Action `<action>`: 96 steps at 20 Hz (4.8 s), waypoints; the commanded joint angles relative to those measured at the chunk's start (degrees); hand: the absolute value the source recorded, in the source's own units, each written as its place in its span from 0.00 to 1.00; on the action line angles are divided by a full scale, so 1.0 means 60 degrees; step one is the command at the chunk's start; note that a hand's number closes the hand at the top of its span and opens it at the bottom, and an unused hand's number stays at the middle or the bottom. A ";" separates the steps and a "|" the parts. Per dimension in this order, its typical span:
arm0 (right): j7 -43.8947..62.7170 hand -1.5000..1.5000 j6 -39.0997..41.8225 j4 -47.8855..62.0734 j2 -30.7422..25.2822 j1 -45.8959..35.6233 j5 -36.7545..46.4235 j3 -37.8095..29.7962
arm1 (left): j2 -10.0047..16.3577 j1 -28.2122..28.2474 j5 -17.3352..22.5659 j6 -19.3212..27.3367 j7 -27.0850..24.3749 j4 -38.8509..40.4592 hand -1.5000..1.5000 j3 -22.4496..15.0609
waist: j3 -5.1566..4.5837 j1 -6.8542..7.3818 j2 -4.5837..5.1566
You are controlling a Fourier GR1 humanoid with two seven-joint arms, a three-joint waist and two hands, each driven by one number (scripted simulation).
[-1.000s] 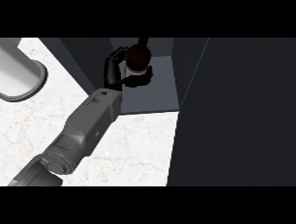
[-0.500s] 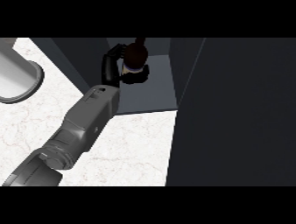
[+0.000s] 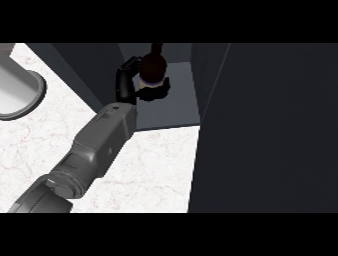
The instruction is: Pick up the wine, place it into the cabinet and close the cabinet
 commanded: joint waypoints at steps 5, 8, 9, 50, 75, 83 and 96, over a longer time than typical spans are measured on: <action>-0.0120 0.00 -0.0137 0.0081 0.0180 -0.0171 -0.0200 -0.0109 | -0.0123 0.0692 0.0637 -0.1221 -0.0015 -0.0098 1.00 0.0636 | -0.0013 -0.0108 0.0085; 0.0255 0.00 -0.0138 -0.0301 0.0124 -0.0203 -0.0277 0.0144 | -0.0124 0.1062 0.0790 -0.1503 -0.0014 -0.0160 1.00 0.0623 | -0.0019 -0.0396 0.0013; 0.0214 0.00 -0.0149 -0.0300 0.0202 -0.0293 -0.0378 0.0200 | -0.0124 0.0947 0.0858 -0.1537 0.0074 -0.0233 1.00 0.0646 | -0.0018 -0.0403 0.0005; -0.0616 0.00 0.0428 -0.0140 0.0349 0.0518 -0.0606 -0.0119 | -0.0125 0.0453 0.2123 -0.0138 0.0408 -0.0592 1.00 -0.0466 | 0.0001 -0.0670 0.0095; -0.0739 0.00 0.0653 -0.0090 0.0342 0.0653 -0.0828 -0.0188 | 0.0503 -0.0661 0.0923 0.1729 0.1306 0.0632 1.00 -0.1530 | 0.0011 -0.0539 0.0235; -0.0591 0.00 0.0680 -0.0085 0.0268 0.0686 -0.1078 -0.0457 | 0.0986 -0.0247 0.0530 0.2533 0.1740 0.0637 1.00 -0.1889 | 0.0010 -0.0746 0.0310; -0.0873 0.00 0.0810 0.0030 0.0332 0.0544 -0.0902 -0.0298 | 0.1155 -0.0018 0.0275 0.2058 0.2102 0.0630 0.00 -0.2091 | -0.0014 -0.0748 0.0400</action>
